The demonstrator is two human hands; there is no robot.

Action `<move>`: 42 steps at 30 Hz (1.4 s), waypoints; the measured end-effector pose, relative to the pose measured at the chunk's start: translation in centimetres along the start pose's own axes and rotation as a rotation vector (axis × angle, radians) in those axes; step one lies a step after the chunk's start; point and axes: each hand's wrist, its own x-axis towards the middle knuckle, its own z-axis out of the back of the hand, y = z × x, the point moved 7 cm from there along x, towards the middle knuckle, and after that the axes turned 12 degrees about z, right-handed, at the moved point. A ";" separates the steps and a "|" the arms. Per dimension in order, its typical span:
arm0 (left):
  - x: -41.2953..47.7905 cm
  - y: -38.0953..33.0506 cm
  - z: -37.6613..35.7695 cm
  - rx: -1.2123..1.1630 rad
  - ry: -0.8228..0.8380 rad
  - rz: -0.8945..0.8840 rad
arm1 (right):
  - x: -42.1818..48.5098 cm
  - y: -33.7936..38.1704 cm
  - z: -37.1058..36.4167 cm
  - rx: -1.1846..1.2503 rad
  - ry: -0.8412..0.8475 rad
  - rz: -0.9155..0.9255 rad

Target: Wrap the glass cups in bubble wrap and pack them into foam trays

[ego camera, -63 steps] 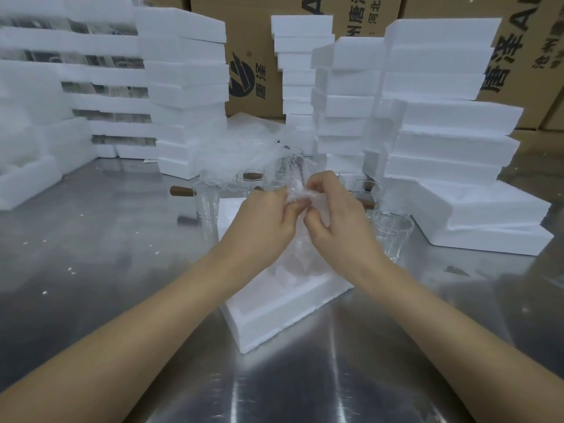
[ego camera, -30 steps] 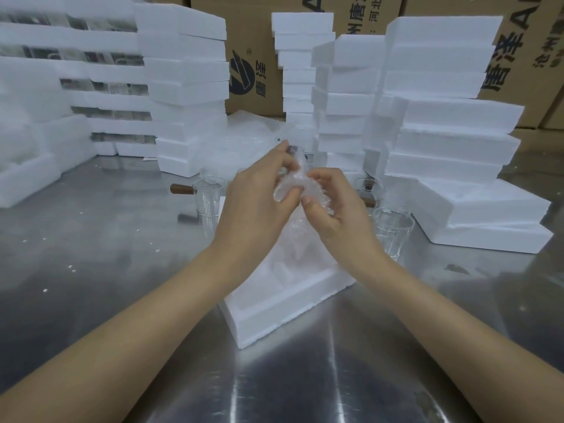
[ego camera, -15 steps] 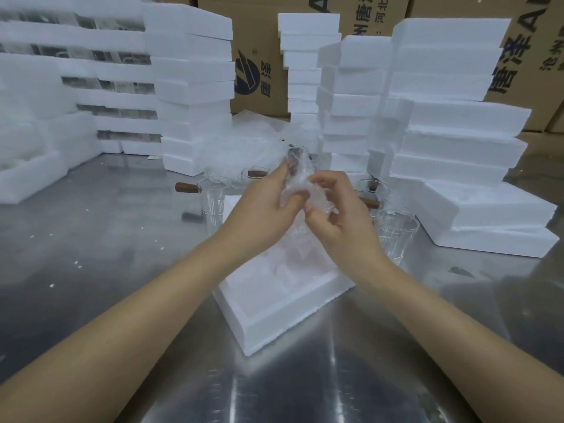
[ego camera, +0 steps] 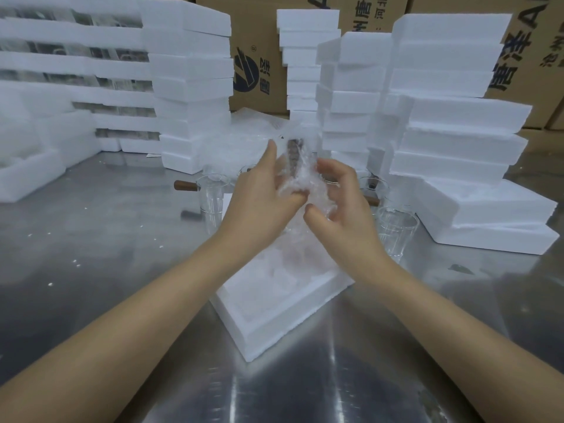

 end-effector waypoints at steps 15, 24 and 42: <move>0.5 0.8 0.7 -0.110 -0.007 0.098 | 0.8 0.8 -0.1 0.093 0.127 0.040; 0.8 2.2 0.8 -0.360 0.024 0.207 | 1.1 -2.0 0.0 0.449 0.033 -0.366; 0.5 0.1 0.2 -0.406 0.152 0.084 | -0.2 -2.7 -1.0 0.834 0.023 -0.551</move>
